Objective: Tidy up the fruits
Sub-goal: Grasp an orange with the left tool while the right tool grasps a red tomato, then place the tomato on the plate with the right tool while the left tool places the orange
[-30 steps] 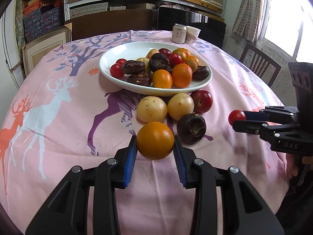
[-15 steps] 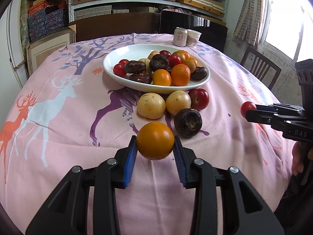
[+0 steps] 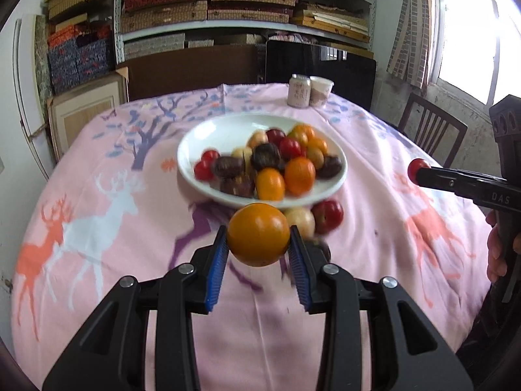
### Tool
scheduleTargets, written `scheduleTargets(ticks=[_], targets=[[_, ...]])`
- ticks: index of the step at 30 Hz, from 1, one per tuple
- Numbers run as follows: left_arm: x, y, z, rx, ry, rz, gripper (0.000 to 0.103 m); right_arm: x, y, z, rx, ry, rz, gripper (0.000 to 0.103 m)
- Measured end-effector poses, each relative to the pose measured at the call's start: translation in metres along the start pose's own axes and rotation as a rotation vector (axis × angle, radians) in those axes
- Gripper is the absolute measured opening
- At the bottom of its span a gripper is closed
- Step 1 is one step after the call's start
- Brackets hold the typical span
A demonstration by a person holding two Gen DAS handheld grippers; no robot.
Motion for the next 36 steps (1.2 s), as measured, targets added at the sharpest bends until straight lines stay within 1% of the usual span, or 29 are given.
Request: scheduleTargets(ticks=[2,5,7,10,14,15,16,17,18,19,22,25,26,28,29,31,33,35,36], targets=[[-0.001,-0.006,-0.019,0.014,-0.011,-0.006,0.036,-0.002,-0.005,-0.023,0.019,0.009,0.001,0.031],[-0.005,-0.024,-0.051,0.032,-0.017,-0.015,0.036,-0.009,-0.021,-0.055,0.038,0.043,0.002,0.031],[-0.009,-0.044,-0.07,0.018,-0.01,-0.025,0.036,-0.013,-0.04,-0.076,0.046,0.067,0.017,0.031],[-0.017,-0.077,-0.092,-0.012,0.012,-0.019,0.036,-0.013,-0.072,-0.098,0.038,0.075,0.031,0.031],[-0.029,-0.113,-0.106,-0.048,0.054,-0.014,0.036,-0.008,-0.114,-0.114,0.014,0.063,0.038,0.032],[-0.032,-0.121,-0.108,-0.058,0.072,-0.006,0.041,-0.007,-0.124,-0.116,0.008,0.057,0.032,0.033],[-0.035,-0.126,-0.11,-0.059,0.091,0.006,0.048,-0.006,-0.13,-0.118,0.002,0.052,0.019,0.035],[-0.039,-0.127,-0.113,-0.05,0.108,0.011,0.06,-0.007,-0.137,-0.119,-0.01,0.055,0.009,0.042],[-0.041,-0.127,-0.113,-0.038,0.116,0.004,0.066,-0.008,-0.14,-0.119,-0.015,0.06,0.013,0.045],[-0.042,-0.125,-0.114,-0.028,0.118,0.002,0.067,-0.009,-0.139,-0.119,-0.009,0.066,0.018,0.047],[-0.04,-0.111,-0.11,-0.018,0.112,0.002,0.067,-0.01,-0.123,-0.117,0.014,0.066,0.01,0.048],[-0.028,-0.086,-0.097,-0.009,0.073,0.012,0.067,-0.009,-0.097,-0.108,0.035,0.051,0.014,0.052],[-0.02,-0.076,-0.089,-0.01,0.042,0.011,0.067,-0.008,-0.086,-0.102,0.045,0.049,0.015,0.053],[-0.003,-0.057,-0.072,-0.006,-0.008,0.032,0.067,-0.009,-0.066,-0.086,0.054,0.056,0.019,0.056],[0.007,-0.047,-0.059,-0.012,-0.04,0.039,0.068,-0.009,-0.056,-0.076,0.059,0.062,0.025,0.061],[0.025,-0.034,-0.036,-0.031,-0.093,0.048,0.068,-0.007,-0.038,-0.053,0.074,0.063,0.047,0.067],[0.044,-0.025,-0.01,-0.058,-0.149,0.057,0.068,-0.002,-0.026,-0.034,0.081,0.052,0.056,0.067],[0.058,-0.021,0.011,-0.079,-0.18,0.061,0.068,0.004,-0.019,-0.015,0.076,0.034,0.07,0.067],[0.061,-0.022,0.018,-0.084,-0.183,0.051,0.068,0.008,-0.017,-0.006,0.067,0.018,0.074,0.067]])
Point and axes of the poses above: each gripper's, at about its wrist camera, not at the fingertips, and y roughly against the way its jaws point, x to its right, z to its underside, the point moved 7 cm from there along -y, roughly the way its jaws point, and after that the axes turned 1 degree about -x, right-handed, at the moved point
